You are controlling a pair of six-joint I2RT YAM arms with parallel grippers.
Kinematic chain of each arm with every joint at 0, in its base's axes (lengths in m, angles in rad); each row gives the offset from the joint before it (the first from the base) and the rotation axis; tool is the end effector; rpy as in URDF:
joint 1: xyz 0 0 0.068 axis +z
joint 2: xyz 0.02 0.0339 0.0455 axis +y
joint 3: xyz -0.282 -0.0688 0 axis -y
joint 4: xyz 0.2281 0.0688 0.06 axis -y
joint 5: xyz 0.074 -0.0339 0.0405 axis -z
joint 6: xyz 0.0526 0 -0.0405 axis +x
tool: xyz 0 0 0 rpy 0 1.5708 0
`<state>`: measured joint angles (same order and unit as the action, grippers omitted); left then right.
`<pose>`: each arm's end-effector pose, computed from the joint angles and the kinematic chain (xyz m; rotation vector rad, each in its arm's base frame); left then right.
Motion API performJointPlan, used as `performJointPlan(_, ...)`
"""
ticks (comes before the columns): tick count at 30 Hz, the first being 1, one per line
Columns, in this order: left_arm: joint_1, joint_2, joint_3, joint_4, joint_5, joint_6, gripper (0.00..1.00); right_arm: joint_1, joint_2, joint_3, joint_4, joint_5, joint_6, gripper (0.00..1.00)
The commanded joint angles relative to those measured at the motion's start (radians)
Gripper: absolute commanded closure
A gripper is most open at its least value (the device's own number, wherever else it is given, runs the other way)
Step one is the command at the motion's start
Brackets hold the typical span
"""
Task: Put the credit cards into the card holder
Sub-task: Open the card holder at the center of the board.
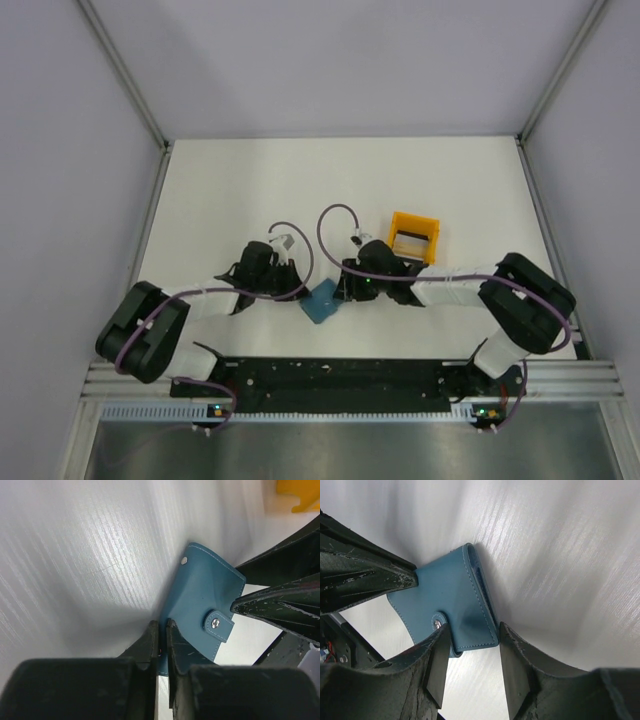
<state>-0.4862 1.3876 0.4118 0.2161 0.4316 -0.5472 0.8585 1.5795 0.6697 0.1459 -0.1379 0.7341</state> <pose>0.1970 -0.1290 0.1516 0.1564 2.4652 -0.9903 0.1912 0.2325 0.1650 -0.2313 2.5166 0.8928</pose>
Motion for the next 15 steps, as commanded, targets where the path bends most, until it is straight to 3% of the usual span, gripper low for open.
performJointPlan(1, -0.008, 0.025, 0.007, 0.051, 0.022, -0.005, 1.0, 0.007, 0.046, 0.031, 0.029, -0.057, -0.022, 0.57)
performJointPlan(6, -0.008, -0.027, 0.004, 0.057, 0.019, 0.004, 1.0, 0.005, 0.073, 0.048, 0.02, -0.072, -0.03, 0.61)
performJointPlan(8, -0.008, -0.041, 0.008, 0.042, 0.021, 0.013, 0.84, 0.005, 0.082, 0.053, 0.018, -0.071, -0.027, 0.6)
performJointPlan(10, -0.009, -0.048, 0.01, 0.037, 0.033, 0.024, 0.81, 0.007, 0.086, 0.064, 0.0, -0.063, -0.028, 0.6)
performJointPlan(12, -0.008, -0.045, 0.009, 0.043, 0.058, 0.027, 0.71, 0.005, 0.089, 0.065, -0.006, -0.062, -0.029, 0.59)
performJointPlan(15, -0.009, -0.007, 0.019, 0.066, 0.116, 0.032, 0.68, 0.005, 0.089, 0.064, -0.012, -0.052, -0.027, 0.58)
